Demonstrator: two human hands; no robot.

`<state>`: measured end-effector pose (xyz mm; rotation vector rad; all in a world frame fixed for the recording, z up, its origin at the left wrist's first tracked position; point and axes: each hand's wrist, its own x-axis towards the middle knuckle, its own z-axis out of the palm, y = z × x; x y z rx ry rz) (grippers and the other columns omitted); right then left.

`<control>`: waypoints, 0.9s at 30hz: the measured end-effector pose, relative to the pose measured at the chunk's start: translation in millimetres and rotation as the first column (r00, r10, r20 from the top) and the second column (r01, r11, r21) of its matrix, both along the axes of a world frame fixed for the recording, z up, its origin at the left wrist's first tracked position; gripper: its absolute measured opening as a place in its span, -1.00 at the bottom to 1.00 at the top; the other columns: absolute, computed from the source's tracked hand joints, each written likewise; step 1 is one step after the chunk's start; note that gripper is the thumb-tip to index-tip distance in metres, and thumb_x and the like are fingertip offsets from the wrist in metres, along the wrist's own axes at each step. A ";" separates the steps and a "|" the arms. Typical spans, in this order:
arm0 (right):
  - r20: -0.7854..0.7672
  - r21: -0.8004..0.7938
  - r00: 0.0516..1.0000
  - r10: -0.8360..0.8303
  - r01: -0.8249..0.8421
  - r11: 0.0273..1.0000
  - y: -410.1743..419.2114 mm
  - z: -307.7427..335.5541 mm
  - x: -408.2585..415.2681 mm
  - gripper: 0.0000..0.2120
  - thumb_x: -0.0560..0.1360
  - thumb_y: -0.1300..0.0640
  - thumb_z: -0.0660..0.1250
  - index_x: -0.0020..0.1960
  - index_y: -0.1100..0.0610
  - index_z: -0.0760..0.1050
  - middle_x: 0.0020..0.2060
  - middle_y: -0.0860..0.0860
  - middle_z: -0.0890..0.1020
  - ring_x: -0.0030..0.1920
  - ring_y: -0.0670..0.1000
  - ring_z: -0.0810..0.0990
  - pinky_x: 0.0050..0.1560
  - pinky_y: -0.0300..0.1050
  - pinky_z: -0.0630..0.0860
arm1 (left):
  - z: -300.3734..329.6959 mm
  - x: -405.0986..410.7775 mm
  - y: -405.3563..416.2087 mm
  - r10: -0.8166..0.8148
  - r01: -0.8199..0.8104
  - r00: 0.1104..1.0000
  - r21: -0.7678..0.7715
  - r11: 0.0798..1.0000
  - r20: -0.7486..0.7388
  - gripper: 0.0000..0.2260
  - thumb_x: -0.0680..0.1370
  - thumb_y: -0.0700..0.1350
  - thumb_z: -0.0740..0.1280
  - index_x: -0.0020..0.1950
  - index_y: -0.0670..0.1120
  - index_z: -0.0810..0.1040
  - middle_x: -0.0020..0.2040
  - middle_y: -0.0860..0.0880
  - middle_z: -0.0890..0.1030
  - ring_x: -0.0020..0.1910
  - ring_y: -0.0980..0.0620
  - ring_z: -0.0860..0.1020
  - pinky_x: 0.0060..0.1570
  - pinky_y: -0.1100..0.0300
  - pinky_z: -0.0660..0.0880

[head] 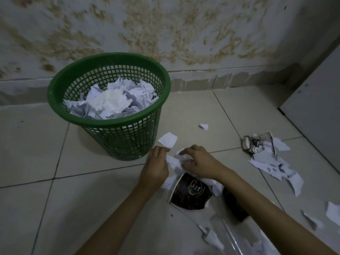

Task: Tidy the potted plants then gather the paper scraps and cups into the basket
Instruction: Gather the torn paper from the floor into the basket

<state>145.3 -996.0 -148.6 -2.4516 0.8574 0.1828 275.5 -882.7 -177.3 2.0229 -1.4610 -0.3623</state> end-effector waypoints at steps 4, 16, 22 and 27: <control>-0.331 -0.015 0.934 0.132 -0.145 0.989 32.2 4.3 -28.6 -0.01 0.26 -0.28 0.43 0.49 0.02 0.00 0.34 0.09 0.32 0.31 0.14 0.29 0.20 0.02 0.38 | -4.7 -15.2 3.8 -0.049 0.049 0.999 0.048 0.998 0.007 -0.63 0.41 -0.39 0.09 0.17 -0.28 0.47 0.11 -0.23 0.48 0.15 -0.18 0.45 0.21 0.03 0.38; 0.074 0.531 0.865 -0.496 0.386 0.754 -33.4 37.8 -85.1 -0.23 0.28 0.30 0.52 0.38 0.00 0.26 -0.04 0.01 0.56 -0.06 -0.01 0.58 -0.06 -0.17 0.55 | -3.1 -4.6 -15.8 -0.023 0.026 0.999 0.079 0.997 -0.033 -0.59 0.50 -0.43 0.11 0.34 -0.25 0.36 0.30 -0.20 0.40 0.31 -0.12 0.35 0.35 0.15 0.22; -0.195 0.332 0.823 -0.533 0.567 0.754 -80.7 21.1 -104.5 -0.19 0.32 0.30 0.49 0.46 0.18 0.15 0.34 0.22 0.40 0.30 0.19 0.42 0.27 -0.01 0.40 | -5.2 16.1 -45.0 -0.107 0.084 0.992 0.280 0.956 0.065 -0.42 0.58 -0.34 0.05 0.54 0.01 -0.02 0.55 -0.13 -0.08 0.53 -0.10 -0.10 0.48 0.11 -0.04; -0.313 -0.125 0.854 -0.416 0.398 0.909 -105.6 36.8 -71.5 -0.35 0.50 0.08 0.33 0.48 0.20 0.12 0.40 0.21 0.33 0.38 0.17 0.34 0.30 -0.06 0.30 | -15.6 17.9 -54.4 -0.157 0.107 0.979 0.330 0.938 0.130 -0.42 0.61 -0.30 0.01 0.53 0.10 -0.09 0.54 -0.20 -0.18 0.52 -0.14 -0.22 0.48 0.09 -0.07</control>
